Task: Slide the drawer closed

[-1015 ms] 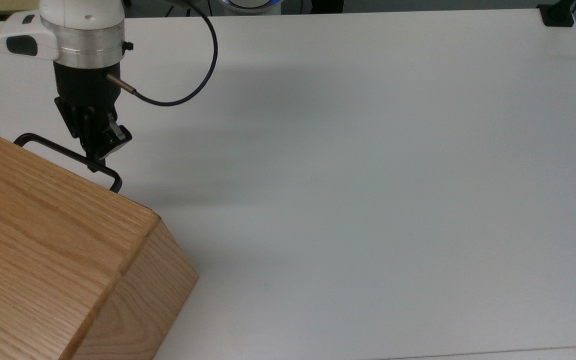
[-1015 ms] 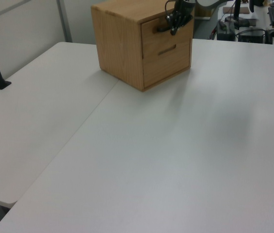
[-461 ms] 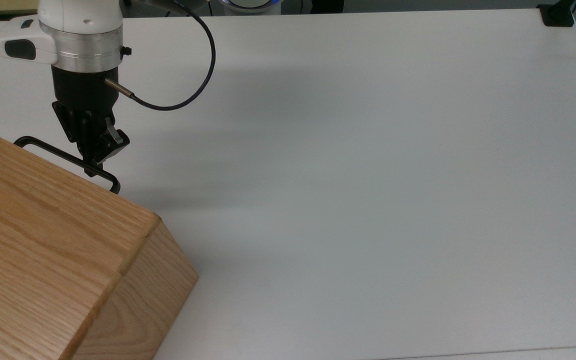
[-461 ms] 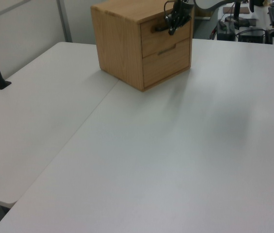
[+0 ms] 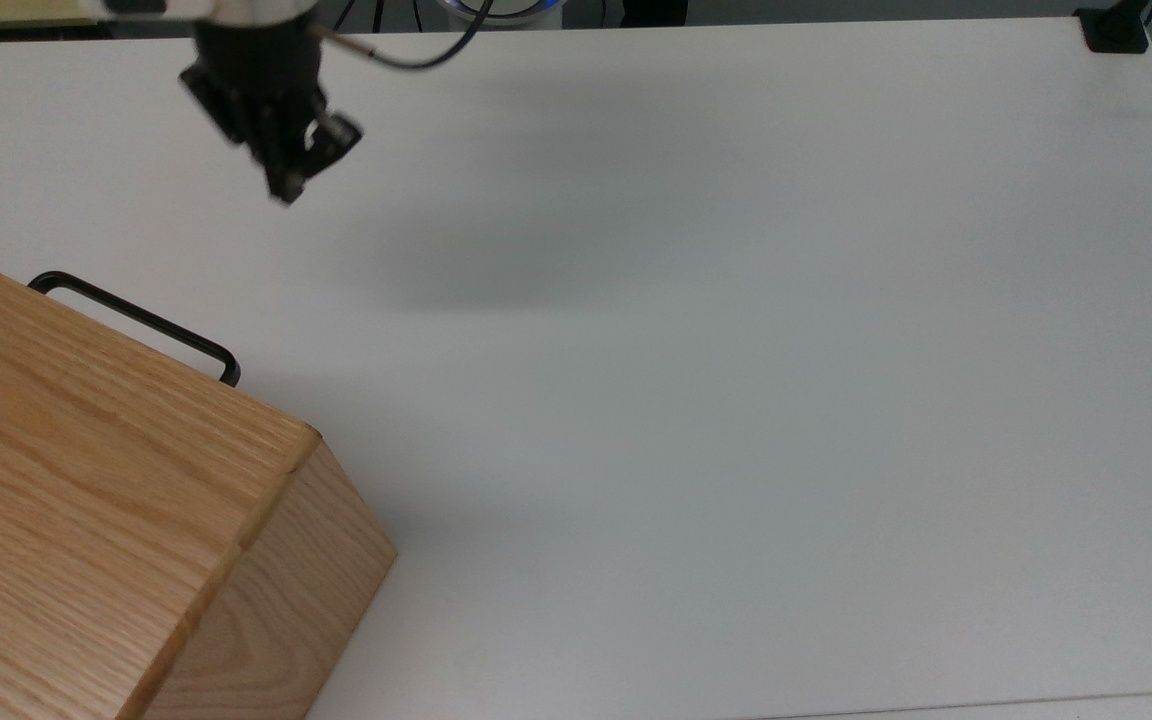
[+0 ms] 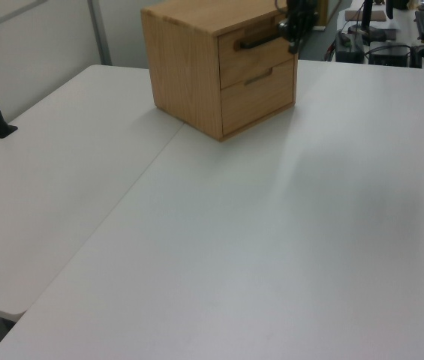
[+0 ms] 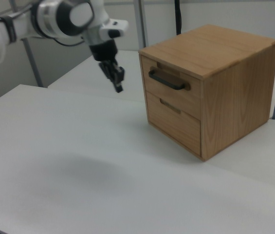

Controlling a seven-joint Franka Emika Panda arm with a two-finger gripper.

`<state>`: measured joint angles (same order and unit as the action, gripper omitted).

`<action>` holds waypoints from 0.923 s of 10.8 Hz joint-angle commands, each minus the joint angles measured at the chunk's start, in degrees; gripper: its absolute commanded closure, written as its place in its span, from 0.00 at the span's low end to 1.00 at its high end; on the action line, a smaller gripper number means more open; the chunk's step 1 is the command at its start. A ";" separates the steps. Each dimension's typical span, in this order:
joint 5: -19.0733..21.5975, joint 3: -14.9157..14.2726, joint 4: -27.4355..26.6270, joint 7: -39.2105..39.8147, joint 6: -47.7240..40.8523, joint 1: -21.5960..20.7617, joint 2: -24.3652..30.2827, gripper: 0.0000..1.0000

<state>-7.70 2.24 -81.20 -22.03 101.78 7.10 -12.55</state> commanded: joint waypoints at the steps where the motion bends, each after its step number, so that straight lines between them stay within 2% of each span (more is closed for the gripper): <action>1: 1.88 1.27 -2.56 2.08 -10.26 -0.68 5.69 0.34; 2: 3.11 1.27 -2.64 1.73 -11.94 -1.73 6.74 0.07; 3: 3.30 1.27 -4.12 1.55 -12.22 -3.39 8.14 0.00; 6: 2.95 0.58 -11.94 2.07 -9.07 -7.96 13.94 0.00; 8: 2.51 -1.26 -13.10 2.60 -4.16 -9.56 14.40 0.00; 9: 2.51 -1.71 -13.02 6.69 -3.18 -9.30 14.40 0.00; 10: 2.95 -2.85 -12.58 14.74 -2.82 -8.86 14.23 0.00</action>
<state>-5.15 2.63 -91.32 -19.21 95.98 -1.33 -0.23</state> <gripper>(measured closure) 0.000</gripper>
